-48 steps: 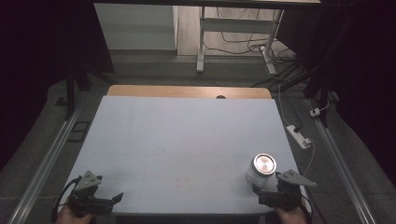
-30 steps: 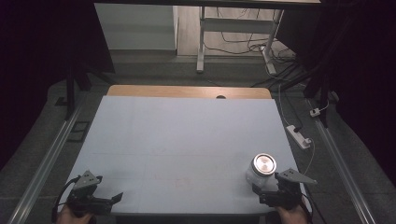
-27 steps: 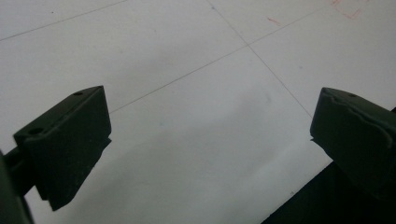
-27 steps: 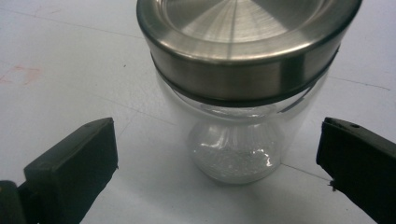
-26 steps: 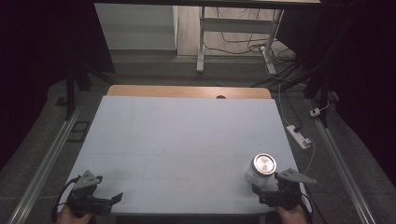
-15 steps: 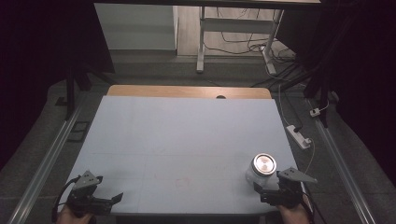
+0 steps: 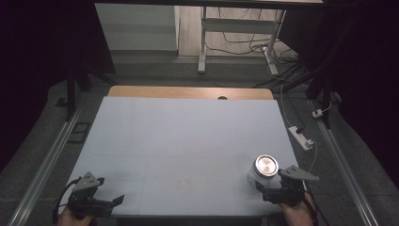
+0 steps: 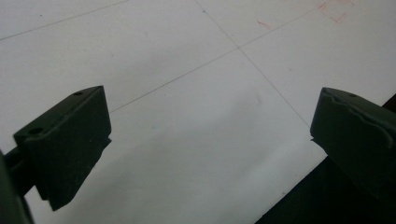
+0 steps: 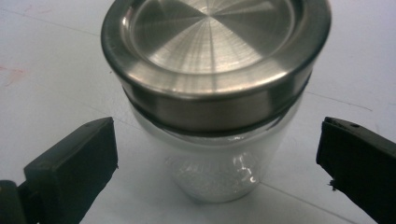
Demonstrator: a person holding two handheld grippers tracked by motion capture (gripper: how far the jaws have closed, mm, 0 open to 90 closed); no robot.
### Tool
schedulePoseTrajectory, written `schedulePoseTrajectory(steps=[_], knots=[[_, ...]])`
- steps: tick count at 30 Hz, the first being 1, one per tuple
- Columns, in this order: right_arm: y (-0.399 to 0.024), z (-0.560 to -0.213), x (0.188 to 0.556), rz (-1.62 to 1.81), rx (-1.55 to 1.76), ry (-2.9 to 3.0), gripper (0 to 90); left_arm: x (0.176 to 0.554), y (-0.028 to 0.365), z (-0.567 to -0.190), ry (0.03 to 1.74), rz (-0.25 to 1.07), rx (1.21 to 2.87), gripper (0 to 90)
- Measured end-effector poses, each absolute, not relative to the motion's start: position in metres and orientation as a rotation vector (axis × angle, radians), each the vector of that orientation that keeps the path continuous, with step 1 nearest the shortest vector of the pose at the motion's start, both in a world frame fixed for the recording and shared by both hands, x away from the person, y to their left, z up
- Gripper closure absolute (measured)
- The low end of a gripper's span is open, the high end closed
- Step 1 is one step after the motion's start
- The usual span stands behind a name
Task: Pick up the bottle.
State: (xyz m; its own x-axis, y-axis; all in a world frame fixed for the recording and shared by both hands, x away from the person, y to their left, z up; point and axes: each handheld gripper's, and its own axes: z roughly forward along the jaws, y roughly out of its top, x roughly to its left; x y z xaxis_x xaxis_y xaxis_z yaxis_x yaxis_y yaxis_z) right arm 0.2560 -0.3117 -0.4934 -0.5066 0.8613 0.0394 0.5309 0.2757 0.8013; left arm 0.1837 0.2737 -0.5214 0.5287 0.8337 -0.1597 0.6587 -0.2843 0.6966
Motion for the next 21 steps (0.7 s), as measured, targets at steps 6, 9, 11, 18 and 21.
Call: schedulePoseTrajectory(steps=[6, 9, 11, 18, 21], knots=[[-0.313, -0.496, 0.264, 1.096, 1.254, 2.152, 0.0, 0.184, 0.273, -0.522, 1.205, 0.300, 2.038, 0.0], [-0.312, -0.497, 0.267, 1.104, 1.261, 2.154, 0.0, 0.184, 0.273, -0.522, 1.205, 0.297, 2.039, 0.0], [-0.311, -0.498, 0.269, 1.101, 1.257, 2.165, 0.0, 0.184, 0.273, -0.522, 1.204, 0.297, 2.040, 0.0], [-0.306, -0.502, 0.273, 1.064, 1.237, 2.185, 0.0, 0.185, 0.273, -0.522, 1.203, 0.295, 2.041, 0.0], [-0.305, -0.502, 0.275, 1.066, 1.231, 2.199, 0.0, 0.185, 0.273, -0.522, 1.202, 0.294, 2.042, 0.0]])
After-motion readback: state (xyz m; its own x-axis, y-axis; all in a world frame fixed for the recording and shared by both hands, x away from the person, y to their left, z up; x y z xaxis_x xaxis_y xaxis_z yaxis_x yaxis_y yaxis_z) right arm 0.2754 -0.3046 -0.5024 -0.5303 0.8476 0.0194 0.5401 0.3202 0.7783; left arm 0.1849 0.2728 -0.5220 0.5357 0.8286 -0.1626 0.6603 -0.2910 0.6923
